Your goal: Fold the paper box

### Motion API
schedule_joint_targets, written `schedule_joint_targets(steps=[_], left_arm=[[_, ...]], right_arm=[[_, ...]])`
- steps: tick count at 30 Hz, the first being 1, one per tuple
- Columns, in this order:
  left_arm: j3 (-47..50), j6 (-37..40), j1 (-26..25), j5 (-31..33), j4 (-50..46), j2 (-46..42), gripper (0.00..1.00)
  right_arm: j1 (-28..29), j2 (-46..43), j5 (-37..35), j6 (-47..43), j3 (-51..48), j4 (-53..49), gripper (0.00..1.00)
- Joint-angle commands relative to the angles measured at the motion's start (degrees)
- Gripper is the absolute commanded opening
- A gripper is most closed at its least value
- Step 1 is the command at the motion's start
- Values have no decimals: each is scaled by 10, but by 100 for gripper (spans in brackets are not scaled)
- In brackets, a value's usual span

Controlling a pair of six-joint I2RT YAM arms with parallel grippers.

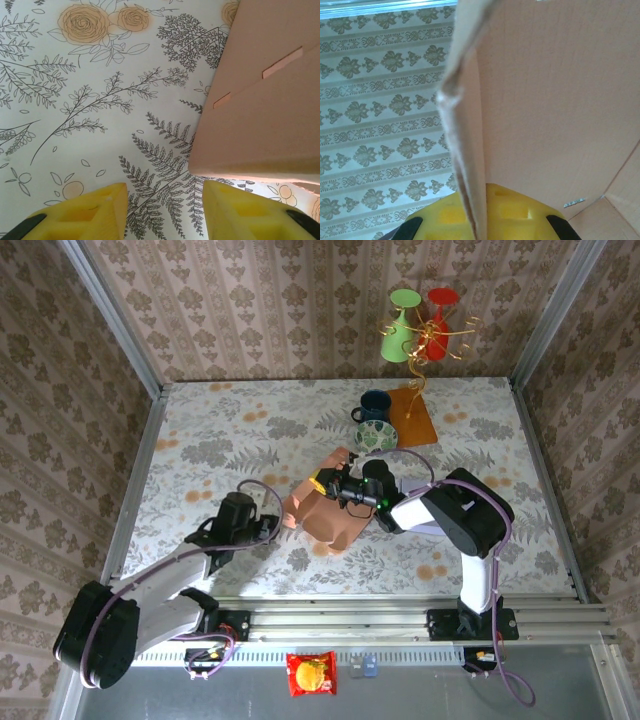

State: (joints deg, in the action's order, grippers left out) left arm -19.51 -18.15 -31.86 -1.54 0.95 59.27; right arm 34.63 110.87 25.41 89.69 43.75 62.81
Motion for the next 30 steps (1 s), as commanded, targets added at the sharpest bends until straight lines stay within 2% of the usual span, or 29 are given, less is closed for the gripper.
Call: schedule_joint_targets(steps=[1, 8, 30], left_arm=[[13, 15, -4, -4, 47, -5, 46], [8, 34, -8, -20, 68, 14, 51], [-23, 79, -44, -33, 106, 59, 53]], right_arm=[[-3, 10, 10, -15, 3, 6, 0], [-3, 18, 14, -12, 15, -3, 0], [-1, 23, 11, 3, 28, -6, 0]])
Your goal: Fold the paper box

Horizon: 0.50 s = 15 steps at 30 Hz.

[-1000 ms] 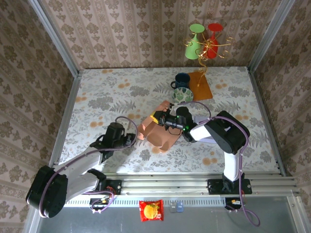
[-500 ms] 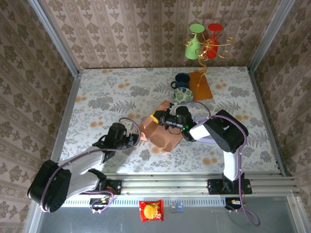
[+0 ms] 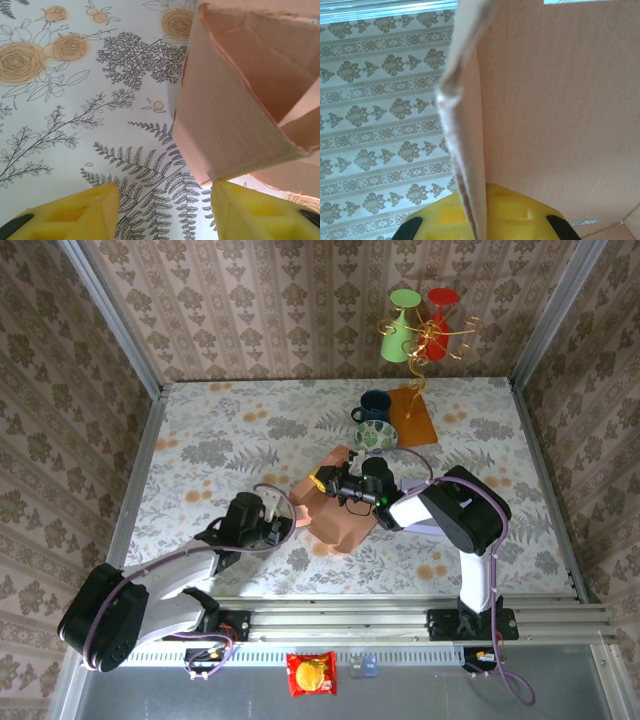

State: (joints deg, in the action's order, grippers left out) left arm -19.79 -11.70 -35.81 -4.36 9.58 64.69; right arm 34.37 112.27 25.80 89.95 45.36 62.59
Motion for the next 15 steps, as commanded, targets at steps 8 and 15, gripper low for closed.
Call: schedule_joint_targets(steps=[8, 15], left_arm=[[-32, 9, -12, 3, 27, 19, 58], [-28, -12, -23, 19, 49, 35, 60]], right_arm=[[2, 6, 3, 0, 5, -2, 0], [5, 9, -13, 8, -1, 16, 0]])
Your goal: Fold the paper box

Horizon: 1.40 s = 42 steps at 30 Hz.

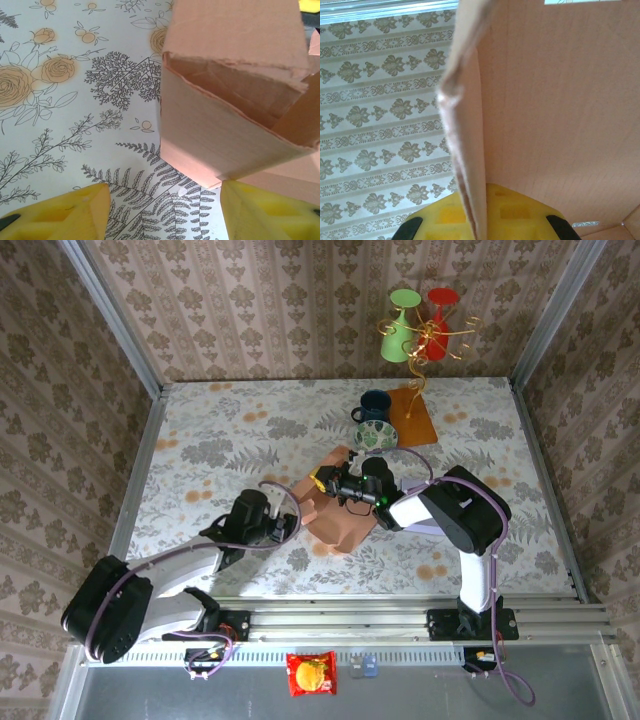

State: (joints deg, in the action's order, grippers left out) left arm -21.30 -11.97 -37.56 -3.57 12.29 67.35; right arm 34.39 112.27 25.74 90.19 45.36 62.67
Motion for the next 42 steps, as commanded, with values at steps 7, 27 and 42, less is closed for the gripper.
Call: schedule_joint_targets(steps=[7, 27, 42], left_arm=[[-22, -22, -17, 23, 42, 26, 61], [-24, -51, -51, 46, 88, 60, 50], [-31, -89, -86, 151, 123, 90, 41]], right_arm=[[10, 14, -25, 13, -3, 24, 0], [13, 16, -46, 26, -10, 39, 0], [37, 30, -118, 64, -7, 91, 0]])
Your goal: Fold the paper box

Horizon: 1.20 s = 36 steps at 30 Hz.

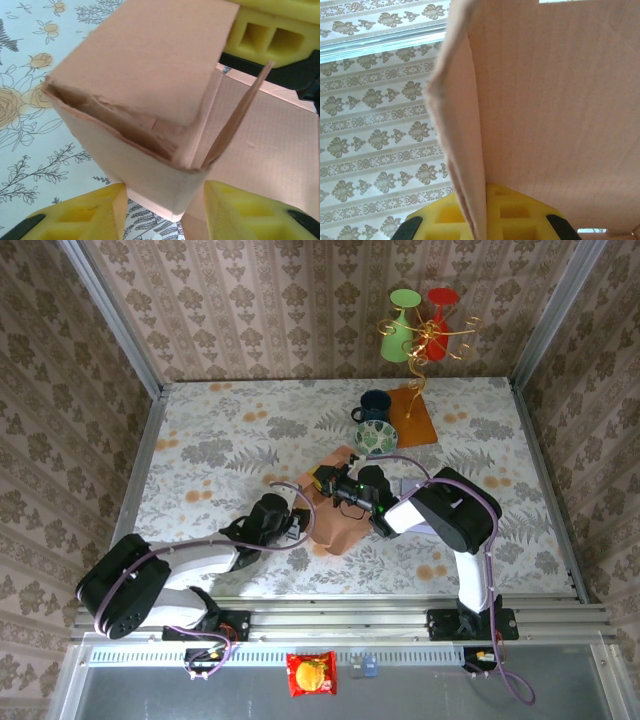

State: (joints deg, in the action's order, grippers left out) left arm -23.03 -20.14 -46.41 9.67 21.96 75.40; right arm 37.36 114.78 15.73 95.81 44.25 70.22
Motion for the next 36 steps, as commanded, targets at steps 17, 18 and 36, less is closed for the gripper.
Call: schedule_joint_targets(steps=[17, 18, 36], left_arm=[[-13, -43, 18, 47, 72, 59, 42], [-14, -44, 19, 46, 74, 60, 42], [-25, -61, 31, 38, 79, 71, 41]], right_arm=[[18, 24, -8, -22, -18, 36, 0], [18, 25, -9, -26, -19, 36, 0], [29, 73, 2, -112, 36, 53, 0]])
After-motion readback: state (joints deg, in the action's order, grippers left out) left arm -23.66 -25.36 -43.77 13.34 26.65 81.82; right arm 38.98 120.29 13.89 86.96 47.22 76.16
